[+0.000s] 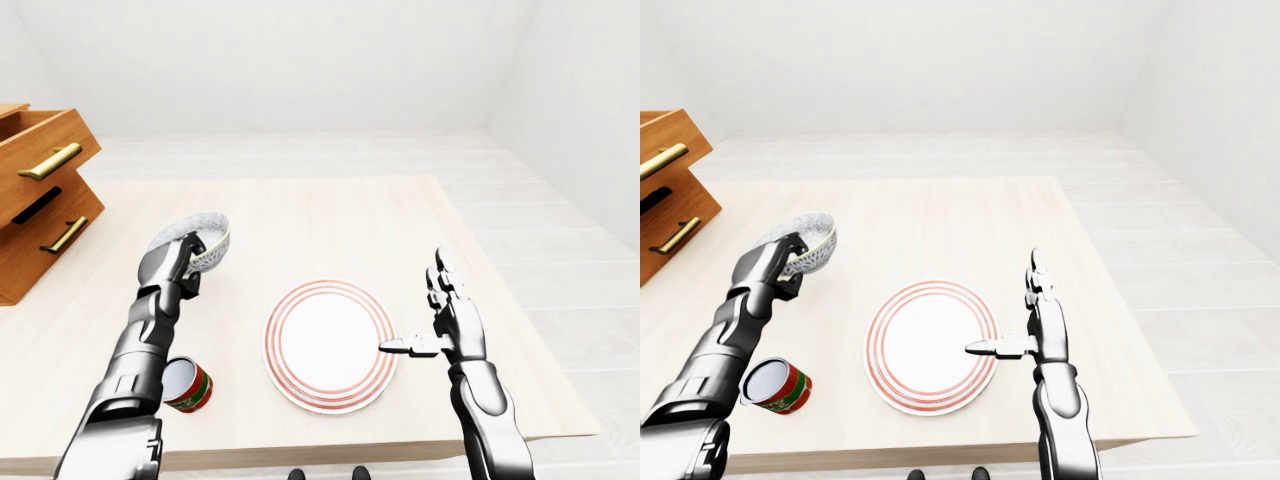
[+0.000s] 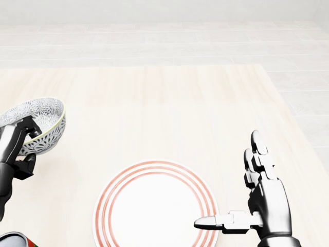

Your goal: Put the bowl on the plate.

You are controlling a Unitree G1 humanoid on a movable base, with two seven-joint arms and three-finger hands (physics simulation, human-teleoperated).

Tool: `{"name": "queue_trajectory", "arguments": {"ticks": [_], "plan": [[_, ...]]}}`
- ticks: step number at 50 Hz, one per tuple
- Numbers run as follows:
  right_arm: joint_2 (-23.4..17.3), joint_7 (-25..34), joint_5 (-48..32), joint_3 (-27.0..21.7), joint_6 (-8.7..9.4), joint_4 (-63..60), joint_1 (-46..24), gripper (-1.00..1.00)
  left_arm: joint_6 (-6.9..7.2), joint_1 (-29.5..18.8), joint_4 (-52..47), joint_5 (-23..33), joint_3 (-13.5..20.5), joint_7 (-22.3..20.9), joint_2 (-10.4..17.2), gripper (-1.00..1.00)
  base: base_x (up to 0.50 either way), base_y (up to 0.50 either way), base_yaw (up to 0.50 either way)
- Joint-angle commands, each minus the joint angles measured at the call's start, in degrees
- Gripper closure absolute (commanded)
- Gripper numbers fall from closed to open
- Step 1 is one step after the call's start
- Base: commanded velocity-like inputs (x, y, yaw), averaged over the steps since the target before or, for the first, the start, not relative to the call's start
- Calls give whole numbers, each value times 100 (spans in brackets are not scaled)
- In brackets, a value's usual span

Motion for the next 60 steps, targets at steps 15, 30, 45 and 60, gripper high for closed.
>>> {"name": "queue_trajectory", "arguments": {"ticks": [15,30,45,60], "plan": [[4,-14,18,-49,0,-41,115,-100,0,1169,-3781,474,350,-1407,-746,100,0,0,0],[5,-20,1,-63,0,23,104,-100,0,1794,-5078,853,240,-1860,-1175,100,0,0,0],[6,-6,-4,-95,0,-113,181,-100,0,2496,-6077,991,213,-2085,-1526,100,0,0,0],[-24,24,-14,-159,0,-53,-22,-100,0,2910,-7012,1383,41,-2459,-1792,100,0,0,0]]}}
